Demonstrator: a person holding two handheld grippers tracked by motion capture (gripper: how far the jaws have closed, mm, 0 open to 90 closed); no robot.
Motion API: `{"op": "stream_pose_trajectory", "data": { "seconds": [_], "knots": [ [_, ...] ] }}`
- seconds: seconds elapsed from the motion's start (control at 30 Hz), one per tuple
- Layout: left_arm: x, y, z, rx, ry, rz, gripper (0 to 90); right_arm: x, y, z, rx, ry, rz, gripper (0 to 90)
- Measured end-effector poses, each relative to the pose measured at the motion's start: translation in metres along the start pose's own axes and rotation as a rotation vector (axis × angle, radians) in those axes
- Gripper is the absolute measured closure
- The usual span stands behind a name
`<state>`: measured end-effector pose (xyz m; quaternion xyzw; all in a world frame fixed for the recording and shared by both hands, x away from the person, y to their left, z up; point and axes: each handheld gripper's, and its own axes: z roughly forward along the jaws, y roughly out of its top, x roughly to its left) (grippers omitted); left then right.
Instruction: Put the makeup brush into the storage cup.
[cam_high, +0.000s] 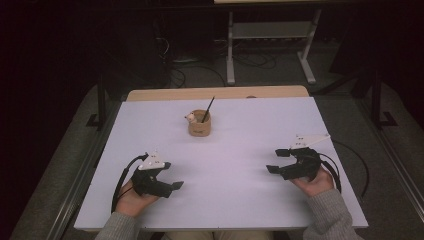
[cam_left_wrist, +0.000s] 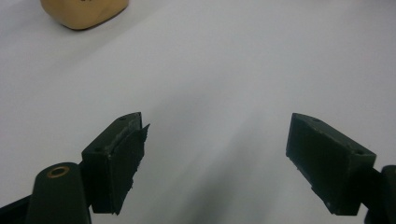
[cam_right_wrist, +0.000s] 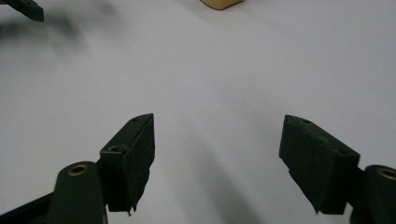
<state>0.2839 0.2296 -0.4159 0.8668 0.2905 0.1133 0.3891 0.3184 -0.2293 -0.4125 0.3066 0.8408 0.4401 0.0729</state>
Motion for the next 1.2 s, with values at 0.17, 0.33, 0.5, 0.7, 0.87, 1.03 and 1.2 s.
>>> {"op": "stream_pose_trajectory", "data": {
  "seconds": [0.17, 0.33, 0.5, 0.7, 0.87, 1.03, 1.2],
  "knots": [
    [0.0025, -0.0013, -0.0012, -0.006, 0.007, -0.007, 18.4, 0.0011, 0.0001, 0.0011, 0.002, 0.001, 0.004, 25.4],
    [0.0028, -0.0034, 0.0006, -0.016, 0.004, -0.023, 18.2, 0.0016, 0.0004, 0.0026, 0.006, 0.006, -0.004, 25.5],
    [0.0044, -0.0045, 0.0003, -0.011, 0.009, -0.025, 18.0, 0.003, 0.0006, 0.0046, 0.016, 0.01, -0.007, 25.6],
    [0.006, -0.0049, 0.0001, -0.006, 0.01, -0.017, 17.8, 0.0029, 0.0002, 0.0064, 0.024, 0.014, -0.005, 25.6],
    [0.0059, -0.0048, 0.0013, -0.005, 0.01, -0.019, 17.7, 0.0035, 0.0003, 0.007, 0.025, 0.016, -0.009, 25.7],
    [0.0061, -0.0041, 0.0005, -0.001, 0.012, -0.012, 17.5, 0.004, 0.0005, 0.007, 0.027, 0.018, -0.007, 25.7],
    [0.0085, -0.0043, 0.0005, 0.004, 0.011, -0.015, 17.5, 0.0034, 0.0003, 0.0074, 0.025, 0.019, -0.015, 25.7]
  ]
}}
